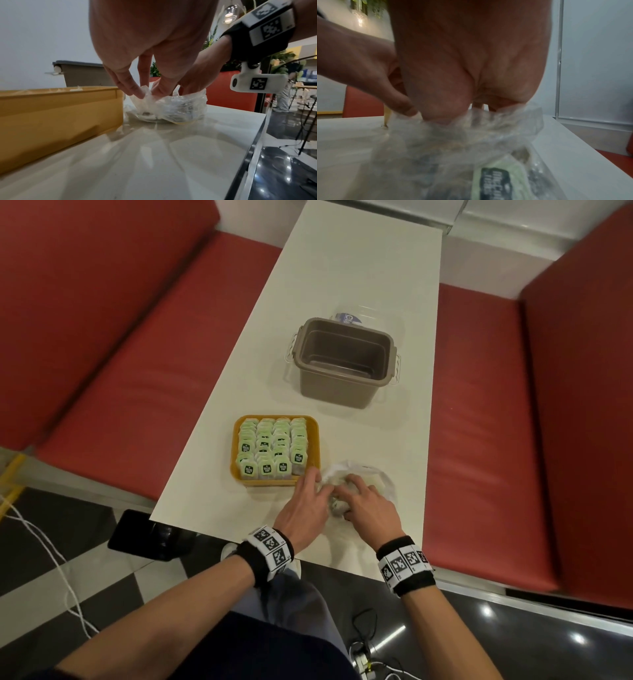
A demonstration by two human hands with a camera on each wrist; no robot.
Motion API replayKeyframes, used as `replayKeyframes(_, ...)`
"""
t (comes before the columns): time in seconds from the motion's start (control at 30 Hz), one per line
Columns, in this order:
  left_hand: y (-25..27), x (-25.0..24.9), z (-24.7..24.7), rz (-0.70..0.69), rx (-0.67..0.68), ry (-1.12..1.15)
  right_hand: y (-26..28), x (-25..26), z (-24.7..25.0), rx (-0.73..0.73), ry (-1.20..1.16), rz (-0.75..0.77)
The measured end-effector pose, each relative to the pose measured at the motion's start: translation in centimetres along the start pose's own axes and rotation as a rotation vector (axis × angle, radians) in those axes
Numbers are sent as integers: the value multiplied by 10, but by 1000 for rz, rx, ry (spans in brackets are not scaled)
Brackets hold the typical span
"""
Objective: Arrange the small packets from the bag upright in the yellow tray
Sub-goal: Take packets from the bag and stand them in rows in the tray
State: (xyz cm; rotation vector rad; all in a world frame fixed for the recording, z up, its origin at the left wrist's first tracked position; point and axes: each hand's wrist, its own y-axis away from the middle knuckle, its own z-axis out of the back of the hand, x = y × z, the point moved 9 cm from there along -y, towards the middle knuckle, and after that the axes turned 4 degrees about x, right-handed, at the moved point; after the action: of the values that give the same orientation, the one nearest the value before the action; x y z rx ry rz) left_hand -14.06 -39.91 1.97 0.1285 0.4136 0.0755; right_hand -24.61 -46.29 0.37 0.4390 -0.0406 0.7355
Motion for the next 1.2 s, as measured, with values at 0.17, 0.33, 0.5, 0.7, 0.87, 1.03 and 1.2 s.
replayKeyframes(0.17, 7, 3, 14, 3, -77, 50, -9, -11, 4, 37, -54, -39)
replayKeyframes(0.33, 7, 3, 17, 24, -61, 151, -6, -8, 8, 1, 6, -44)
replayKeyframes(0.5, 2, -1, 20, 7, -55, 144, -9, -7, 4, -18, 2, -39)
replayKeyframes(0.7, -1, 4, 21, 14, -55, 194, -4, -21, 26, -55, -306, -48)
replayKeyframes(0.87, -6, 8, 20, 38, -44, 258, 22, -30, 69, -205, -613, -49)
replayKeyframes(1.03, -7, 10, 22, 25, -45, 298, 24, -33, 59, -129, -597, -130)
replayKeyframes(1.2, -2, 15, 45, 4, -107, 294, 41, -43, 85, -162, -694, -196)
